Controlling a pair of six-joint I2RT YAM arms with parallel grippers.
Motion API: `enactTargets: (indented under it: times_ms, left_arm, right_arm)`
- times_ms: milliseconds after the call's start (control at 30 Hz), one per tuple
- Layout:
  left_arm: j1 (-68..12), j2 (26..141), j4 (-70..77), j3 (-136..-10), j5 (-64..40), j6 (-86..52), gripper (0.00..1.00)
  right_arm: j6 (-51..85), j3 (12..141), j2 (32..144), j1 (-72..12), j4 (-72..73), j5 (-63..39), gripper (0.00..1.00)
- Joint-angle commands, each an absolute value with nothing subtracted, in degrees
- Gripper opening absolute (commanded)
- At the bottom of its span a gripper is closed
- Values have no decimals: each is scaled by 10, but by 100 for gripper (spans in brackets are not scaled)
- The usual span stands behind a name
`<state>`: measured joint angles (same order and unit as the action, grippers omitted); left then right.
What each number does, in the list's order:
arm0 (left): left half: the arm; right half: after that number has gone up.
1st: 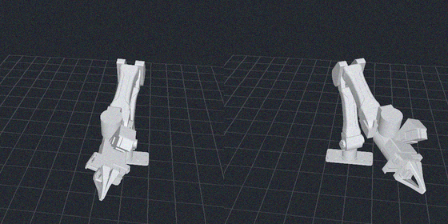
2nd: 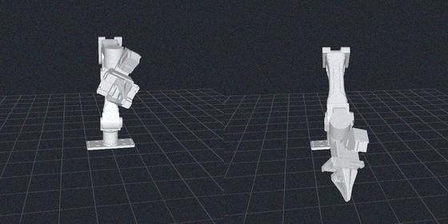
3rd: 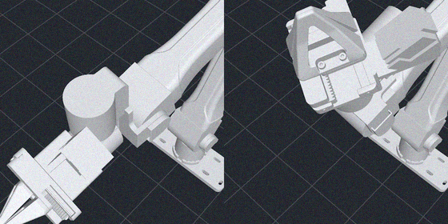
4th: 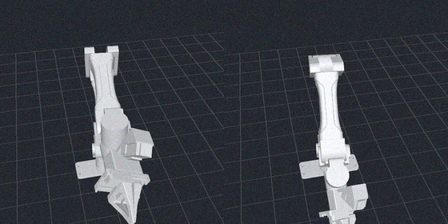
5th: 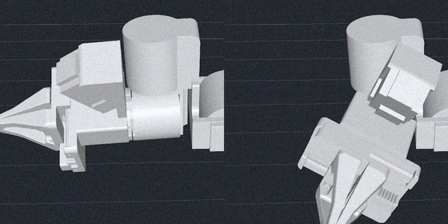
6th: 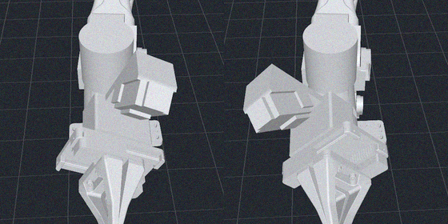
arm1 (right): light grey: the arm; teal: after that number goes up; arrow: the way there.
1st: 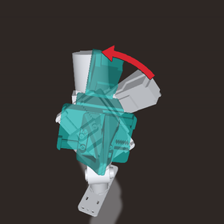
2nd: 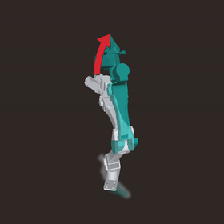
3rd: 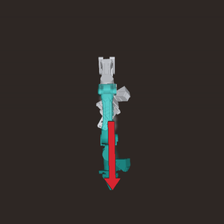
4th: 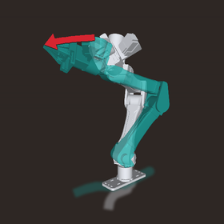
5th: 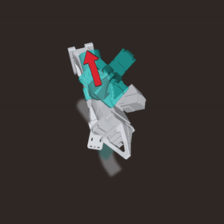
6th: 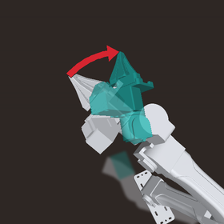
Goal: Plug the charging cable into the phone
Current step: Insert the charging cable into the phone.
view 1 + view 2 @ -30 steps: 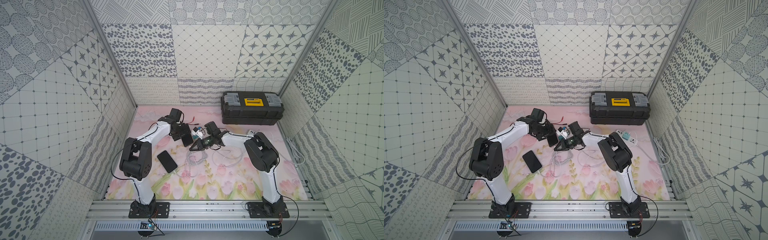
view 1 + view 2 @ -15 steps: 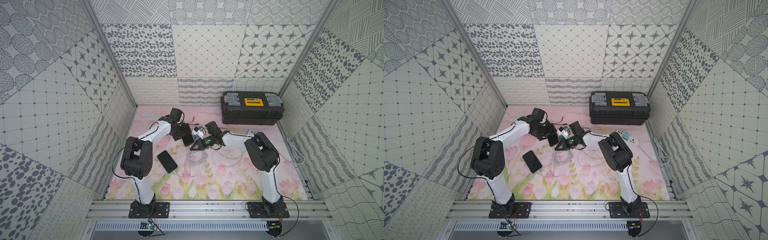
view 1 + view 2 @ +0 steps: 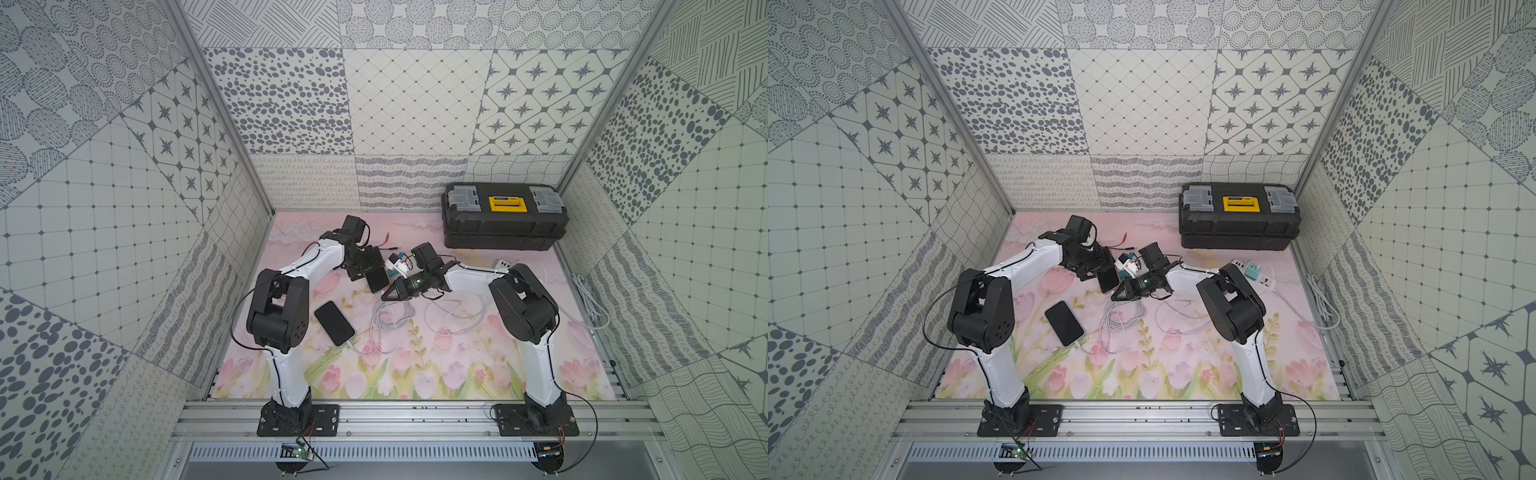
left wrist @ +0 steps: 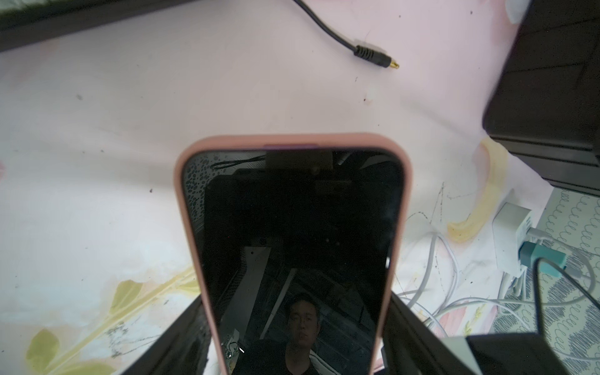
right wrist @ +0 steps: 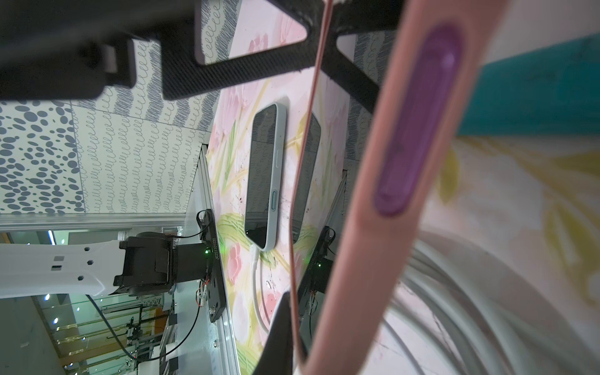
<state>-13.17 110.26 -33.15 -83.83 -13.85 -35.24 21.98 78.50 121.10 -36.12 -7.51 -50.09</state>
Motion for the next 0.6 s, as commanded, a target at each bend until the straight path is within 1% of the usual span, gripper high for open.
enactTargets:
  times_ms: [0,233,567]
  left_arm:
    - [-141,1107,-512,-835,-262,-336,0]
    - [-141,1106,-512,-835,-264,-338,0]
    - [-141,1105,-515,-831,-269,-334,0]
  right_arm:
    - [204,803,1195,-338,66,-430,0]
    - [207,799,1192,-334,75,-408,0]
    - [223,794,1197,-324,100,-415,0]
